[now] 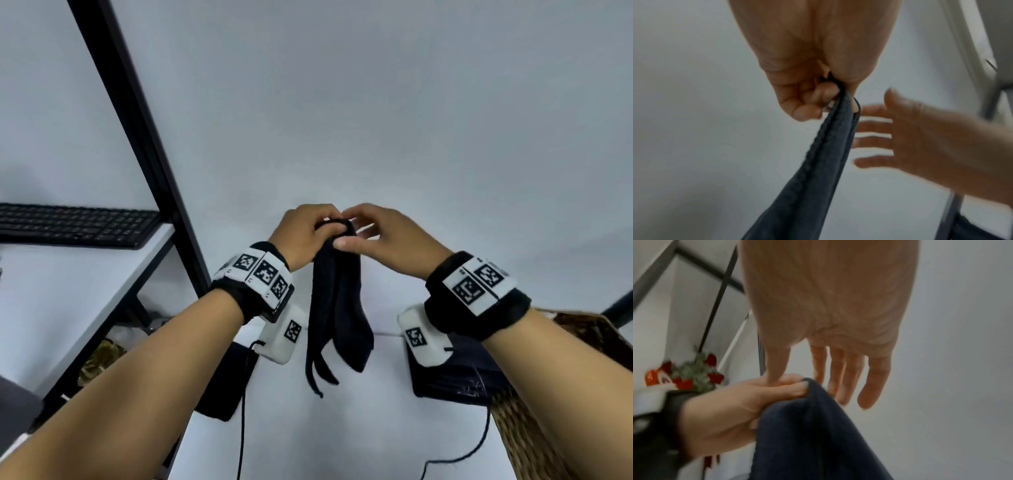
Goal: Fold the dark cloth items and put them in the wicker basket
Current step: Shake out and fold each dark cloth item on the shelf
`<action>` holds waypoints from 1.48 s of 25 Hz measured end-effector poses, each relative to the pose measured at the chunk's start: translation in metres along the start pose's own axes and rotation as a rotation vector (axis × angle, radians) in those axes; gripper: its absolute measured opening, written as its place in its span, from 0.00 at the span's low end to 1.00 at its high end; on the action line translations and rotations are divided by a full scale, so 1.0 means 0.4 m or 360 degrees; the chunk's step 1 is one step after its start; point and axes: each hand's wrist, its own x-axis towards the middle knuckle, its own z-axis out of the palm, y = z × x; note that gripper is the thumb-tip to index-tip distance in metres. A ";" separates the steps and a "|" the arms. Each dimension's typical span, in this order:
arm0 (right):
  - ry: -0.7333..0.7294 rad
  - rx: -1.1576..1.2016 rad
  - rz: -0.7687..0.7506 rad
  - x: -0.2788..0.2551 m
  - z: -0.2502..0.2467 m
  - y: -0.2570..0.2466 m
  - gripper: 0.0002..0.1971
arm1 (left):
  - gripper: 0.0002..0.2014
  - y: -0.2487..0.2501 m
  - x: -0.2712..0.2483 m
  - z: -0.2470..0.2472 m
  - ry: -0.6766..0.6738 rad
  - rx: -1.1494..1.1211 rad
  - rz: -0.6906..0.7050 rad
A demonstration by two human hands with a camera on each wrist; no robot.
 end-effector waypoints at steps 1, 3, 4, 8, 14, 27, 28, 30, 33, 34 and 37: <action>-0.0073 -0.0017 -0.0032 -0.001 0.013 -0.005 0.22 | 0.05 0.016 0.004 0.002 -0.0053 0.0201 0.0086; -0.0084 -0.0195 -0.0086 0.010 0.023 0.011 0.17 | 0.07 0.050 0.018 -0.004 -0.0177 0.0577 0.0205; -0.0072 -0.0259 -0.0125 0.013 0.024 0.018 0.12 | 0.09 0.063 0.024 -0.010 -0.0221 0.0712 0.0229; -0.0038 0.0132 -0.0095 0.012 0.008 0.015 0.04 | 0.12 0.079 0.028 -0.044 -0.0180 0.0666 0.0187; 0.0062 0.0602 0.0001 0.017 -0.022 -0.005 0.04 | 0.12 0.022 -0.002 -0.086 -0.0370 -0.0076 -0.0224; 0.0032 0.0779 0.0003 0.006 -0.040 0.004 0.01 | 0.17 0.057 0.028 -0.027 0.0113 -0.0342 0.0026; 0.0039 0.0737 0.0005 0.007 -0.039 0.008 0.02 | 0.18 0.052 0.030 -0.024 0.0113 -0.0310 0.0023; 0.0069 0.0719 0.0029 0.011 -0.037 0.013 0.02 | 0.20 0.044 0.027 -0.025 0.0095 -0.0317 -0.0018; 0.0155 0.0807 0.0054 0.019 -0.043 0.014 0.02 | 0.18 0.037 0.011 -0.040 0.0015 -0.0586 -0.0201; 0.0157 0.0808 0.0045 0.021 -0.043 0.012 0.03 | 0.18 0.036 0.003 -0.045 -0.0015 -0.0696 -0.0249; 0.0124 0.0822 -0.0005 0.030 -0.041 0.000 0.03 | 0.19 0.028 -0.007 -0.046 -0.0117 -0.0953 -0.0306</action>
